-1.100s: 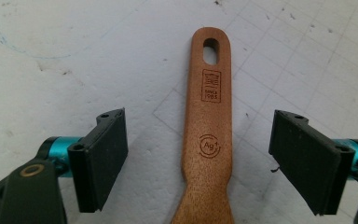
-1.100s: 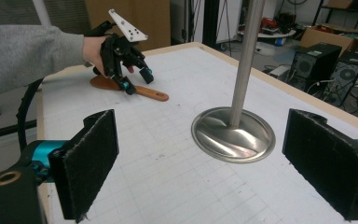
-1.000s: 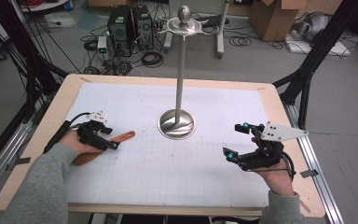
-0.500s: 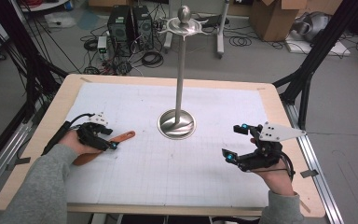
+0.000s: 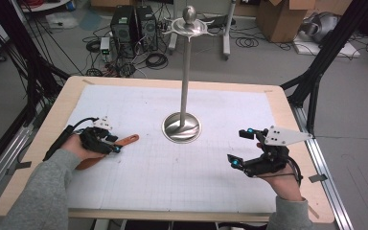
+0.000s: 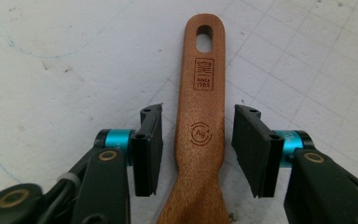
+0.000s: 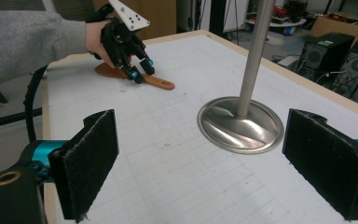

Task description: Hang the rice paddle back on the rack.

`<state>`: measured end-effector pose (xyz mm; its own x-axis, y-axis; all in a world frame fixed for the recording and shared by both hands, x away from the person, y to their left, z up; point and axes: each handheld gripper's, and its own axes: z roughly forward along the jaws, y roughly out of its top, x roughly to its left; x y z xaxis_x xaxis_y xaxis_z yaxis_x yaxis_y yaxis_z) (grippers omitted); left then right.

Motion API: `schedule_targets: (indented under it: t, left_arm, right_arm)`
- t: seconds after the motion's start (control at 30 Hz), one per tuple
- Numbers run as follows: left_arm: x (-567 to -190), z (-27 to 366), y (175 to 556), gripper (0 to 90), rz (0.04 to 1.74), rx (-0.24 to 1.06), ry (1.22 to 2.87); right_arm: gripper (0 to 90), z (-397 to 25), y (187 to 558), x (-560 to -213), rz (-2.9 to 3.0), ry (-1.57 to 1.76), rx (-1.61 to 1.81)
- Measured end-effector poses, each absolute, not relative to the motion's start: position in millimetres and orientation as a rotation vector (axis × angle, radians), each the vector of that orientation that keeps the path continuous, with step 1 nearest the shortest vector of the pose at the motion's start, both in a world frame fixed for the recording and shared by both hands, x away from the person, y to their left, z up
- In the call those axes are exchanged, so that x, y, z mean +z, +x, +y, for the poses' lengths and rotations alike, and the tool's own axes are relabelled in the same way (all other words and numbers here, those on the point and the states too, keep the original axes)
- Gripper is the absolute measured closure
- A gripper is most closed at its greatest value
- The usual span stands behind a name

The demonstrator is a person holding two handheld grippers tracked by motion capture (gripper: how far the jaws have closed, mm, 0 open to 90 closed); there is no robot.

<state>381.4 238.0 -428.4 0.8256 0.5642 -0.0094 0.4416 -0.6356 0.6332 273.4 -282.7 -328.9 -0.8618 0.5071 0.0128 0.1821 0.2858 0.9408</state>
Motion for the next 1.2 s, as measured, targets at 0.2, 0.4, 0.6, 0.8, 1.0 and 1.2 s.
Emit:
schedule_targets:
  t: [0.2, 0.4, 0.6, 0.8, 1.0, 1.2]
  left_arm:
    - [-428, 239, 382, 64.3, 0.744, 0.248, 2.356]
    - [-427, 237, 380, 65.0, 0.754, 0.270, 2.362]
    - [-422, 235, 373, 65.0, 0.734, 0.308, 2.351]
    - [-403, 243, 365, 65.0, 0.721, 0.337, 2.267]
    - [-384, 254, 355, 65.1, 0.705, 0.330, 2.133]
    - [-372, 262, 345, 65.1, 0.698, 0.360, 2.052]
  right_arm:
    - [9.4, -282, 273, -329, 2.281, 0.627, 1.596]
    - [9.4, -283, 273, -329, 2.277, 0.630, 1.596]
    - [9.4, -283, 273, -329, 2.275, 0.630, 1.596]
    - [9.4, -280, 273, -329, 2.283, 0.615, 1.595]
    - [9.4, -278, 271, -327, 2.271, 0.616, 1.599]
    - [9.5, -277, 271, -327, 2.269, 0.611, 1.599]
